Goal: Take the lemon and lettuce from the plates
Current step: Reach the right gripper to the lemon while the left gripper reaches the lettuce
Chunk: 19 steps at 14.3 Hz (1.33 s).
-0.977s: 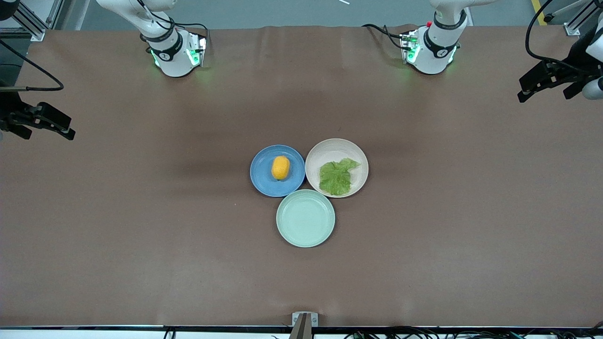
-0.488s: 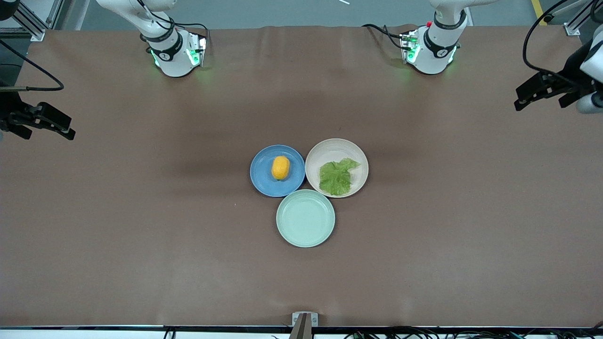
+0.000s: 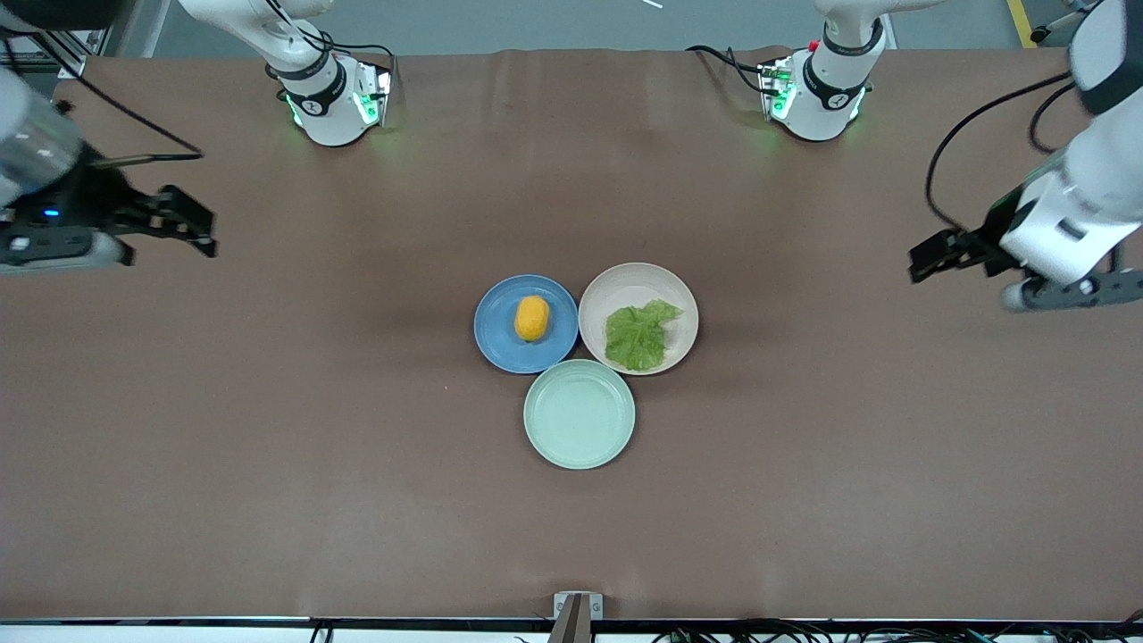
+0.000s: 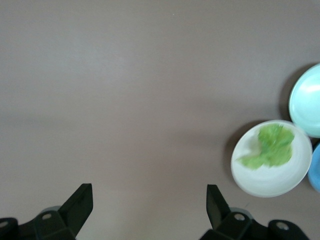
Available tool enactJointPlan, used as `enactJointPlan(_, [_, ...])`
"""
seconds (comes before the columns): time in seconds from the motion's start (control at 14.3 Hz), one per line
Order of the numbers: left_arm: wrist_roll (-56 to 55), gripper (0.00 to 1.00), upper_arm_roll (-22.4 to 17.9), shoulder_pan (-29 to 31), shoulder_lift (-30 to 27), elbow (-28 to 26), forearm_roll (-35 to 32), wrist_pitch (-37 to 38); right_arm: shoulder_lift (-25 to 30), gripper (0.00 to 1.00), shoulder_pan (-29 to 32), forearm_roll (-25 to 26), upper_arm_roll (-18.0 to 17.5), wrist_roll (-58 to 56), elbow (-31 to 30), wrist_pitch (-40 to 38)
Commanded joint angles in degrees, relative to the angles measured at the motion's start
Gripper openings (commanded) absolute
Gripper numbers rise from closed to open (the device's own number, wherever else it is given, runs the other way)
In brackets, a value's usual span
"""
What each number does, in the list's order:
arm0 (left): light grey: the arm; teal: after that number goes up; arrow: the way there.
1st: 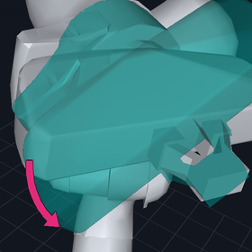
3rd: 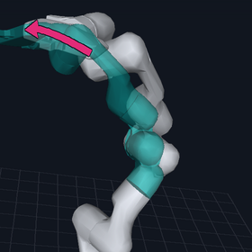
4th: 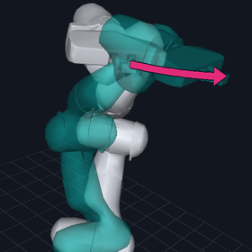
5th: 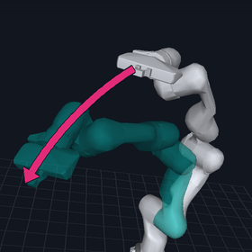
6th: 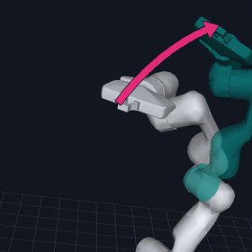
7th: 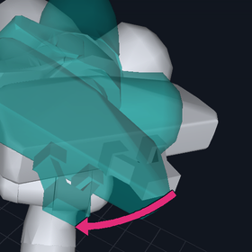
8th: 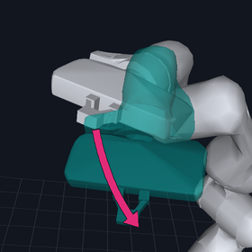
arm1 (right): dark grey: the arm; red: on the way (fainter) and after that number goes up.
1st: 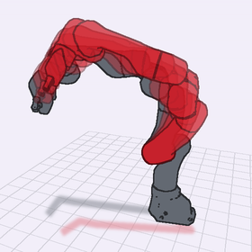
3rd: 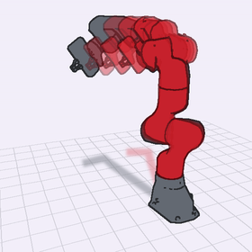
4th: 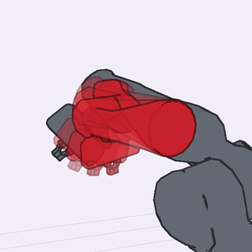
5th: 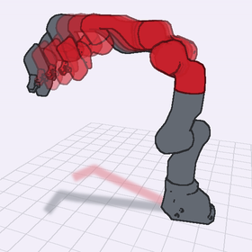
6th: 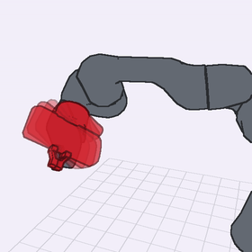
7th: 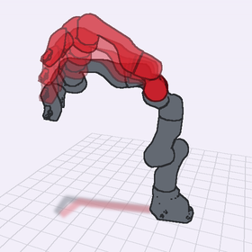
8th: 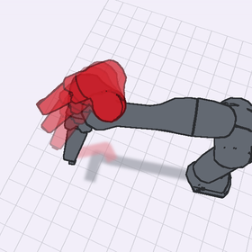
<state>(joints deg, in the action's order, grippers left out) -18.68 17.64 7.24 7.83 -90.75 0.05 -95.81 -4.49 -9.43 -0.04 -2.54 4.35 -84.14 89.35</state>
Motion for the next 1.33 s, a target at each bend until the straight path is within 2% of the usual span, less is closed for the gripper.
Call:
enactJointPlan(0.0, [-11.59,1.0,3.44,-0.12,3.67,-1.17,-0.32,-5.06,-2.36,1.0,-2.78,-0.13,0.17,1.45,-0.23,1.26])
enactJointPlan(0.21, [-21.63,1.0,4.07,-3.01,4.82,-7.49,-0.49,-14.98,-6.92,1.0,-8.57,0.65,0.26,3.46,-0.5,0.73])
enactJointPlan(0.35, [-27.08,1.0,4.07,-4.85,6.48,-11.36,-0.49,-22.02,-8.86,1.0,-15.15,1.09,0.25,12.56,-0.5,1.17])
enactJointPlan(0.49, [-34.02,1.0,3.98,-7.05,9.9,-10.94,-0.93,-23.28,-11.67,1.0,-19.38,-0.04,0.17,22.33,-0.76,4.92])
enactJointPlan(0.7, [-47.36,0.99,4.07,-11.01,14.73,-10.68,-6.46,-25.38,-16.58,1.0,-24.92,-0.66,0.17,27.98,-1.9,11.61])
enactJointPlan(0.91, [-56.26,0.96,4.07,-14.26,19.05,-9.1,-6.65,-25.65,-19.32,1.0,-27.83,-1.54,0.17,33.87,-5.93,20.74])
enactJointPlan(1.05, [-62.41,0.92,4.07,-16.72,21.95,-8.66,-6.65,-27.57,-23.0,1.0,-29.32,-1.54,0.17,37.47,-7.35,26.72])
enactJointPlan(1.26, [-70.85,0.86,4.07,-19.1,24.85,-8.65,-6.65,-30.13,-27.31,1.0,-30.56,-1.46,0.26,38.89,-8.06,31.05])
